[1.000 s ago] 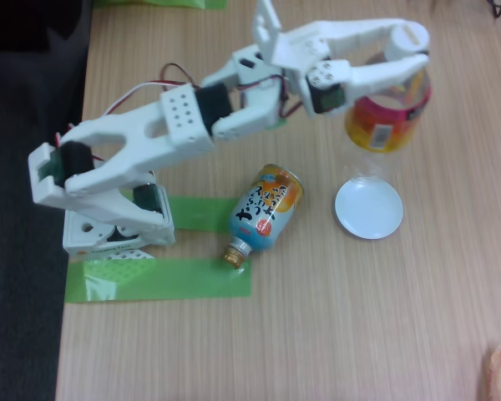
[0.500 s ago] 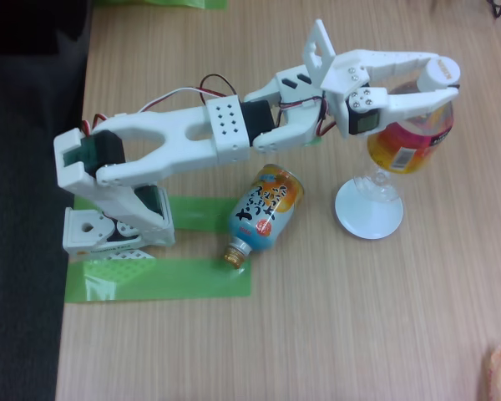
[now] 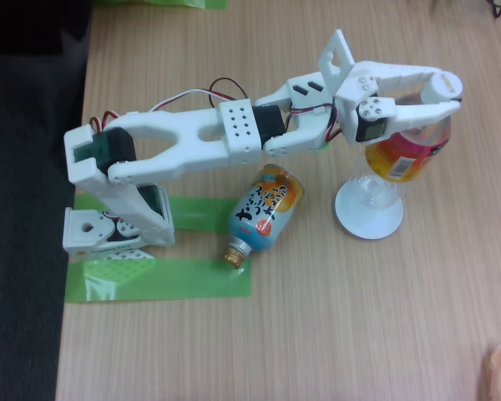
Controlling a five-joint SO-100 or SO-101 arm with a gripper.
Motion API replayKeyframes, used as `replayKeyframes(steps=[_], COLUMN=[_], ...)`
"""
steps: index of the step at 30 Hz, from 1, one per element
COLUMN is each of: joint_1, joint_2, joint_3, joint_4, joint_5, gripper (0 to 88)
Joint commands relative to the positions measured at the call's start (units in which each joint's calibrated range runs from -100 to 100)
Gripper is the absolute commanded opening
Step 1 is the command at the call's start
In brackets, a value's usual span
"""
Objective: Pick up the plastic bottle and stand it up on the white place
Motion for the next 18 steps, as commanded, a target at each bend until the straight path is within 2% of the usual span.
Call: replayKeyframes(steps=[1,18], joint_1=[-0.1,-0.1], joint_2=[0.2,-5.1], joint_3=[-0.3,6.1], joint_4=[-1.0,-1.0], joint_5=[-0.2,0.1], gripper=[5.8,5.8])
